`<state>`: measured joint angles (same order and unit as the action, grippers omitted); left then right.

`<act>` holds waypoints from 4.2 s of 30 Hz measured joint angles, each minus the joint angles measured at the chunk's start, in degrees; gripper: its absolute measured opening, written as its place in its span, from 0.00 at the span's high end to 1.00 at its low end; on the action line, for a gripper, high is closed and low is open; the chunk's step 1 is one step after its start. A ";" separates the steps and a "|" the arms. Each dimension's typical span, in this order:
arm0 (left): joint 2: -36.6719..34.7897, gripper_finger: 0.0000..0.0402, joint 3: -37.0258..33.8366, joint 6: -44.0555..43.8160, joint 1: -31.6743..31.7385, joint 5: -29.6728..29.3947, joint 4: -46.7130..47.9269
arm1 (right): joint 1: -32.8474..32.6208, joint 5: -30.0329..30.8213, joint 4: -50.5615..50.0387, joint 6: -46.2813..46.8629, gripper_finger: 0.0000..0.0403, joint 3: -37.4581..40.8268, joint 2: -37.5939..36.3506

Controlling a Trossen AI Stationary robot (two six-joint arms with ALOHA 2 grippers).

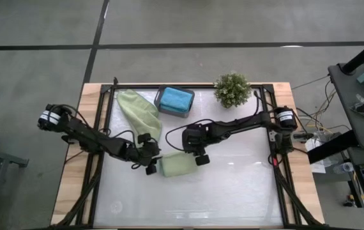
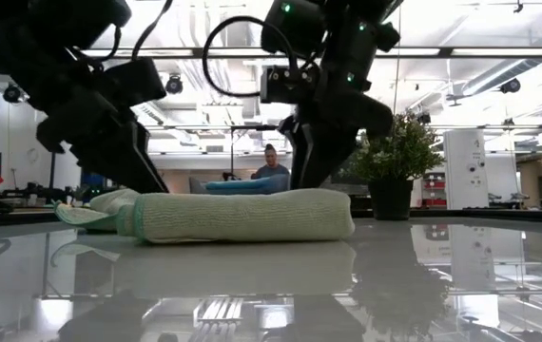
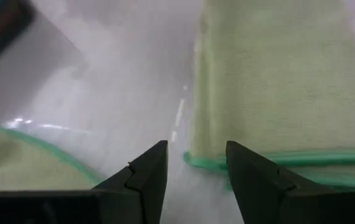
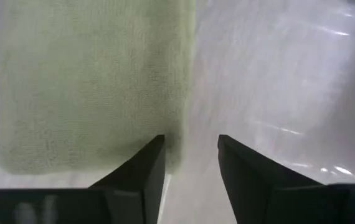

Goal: Fold microfiber towels
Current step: Fold the bottom green microfiber towel

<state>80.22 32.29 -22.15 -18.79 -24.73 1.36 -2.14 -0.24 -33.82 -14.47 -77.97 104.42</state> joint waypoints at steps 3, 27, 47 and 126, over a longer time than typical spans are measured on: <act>-0.78 0.63 0.16 0.03 0.04 -0.92 -0.28 | -0.91 3.03 -0.58 1.04 0.65 0.08 -1.26; 2.72 0.73 1.48 -19.90 -18.02 1.24 -6.62 | -15.00 10.94 -1.58 8.92 0.89 5.52 -5.26; 12.31 0.92 3.15 -20.88 -16.81 -5.03 -13.17 | -15.55 8.85 19.15 13.74 0.98 15.53 -3.89; 17.20 0.99 3.85 -7.45 -10.67 -15.00 -14.00 | -11.50 27.43 68.91 19.03 0.98 29.17 4.40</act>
<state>97.42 36.14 -29.61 -29.45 -39.72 -12.64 -13.64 27.19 35.09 4.56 -48.80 108.82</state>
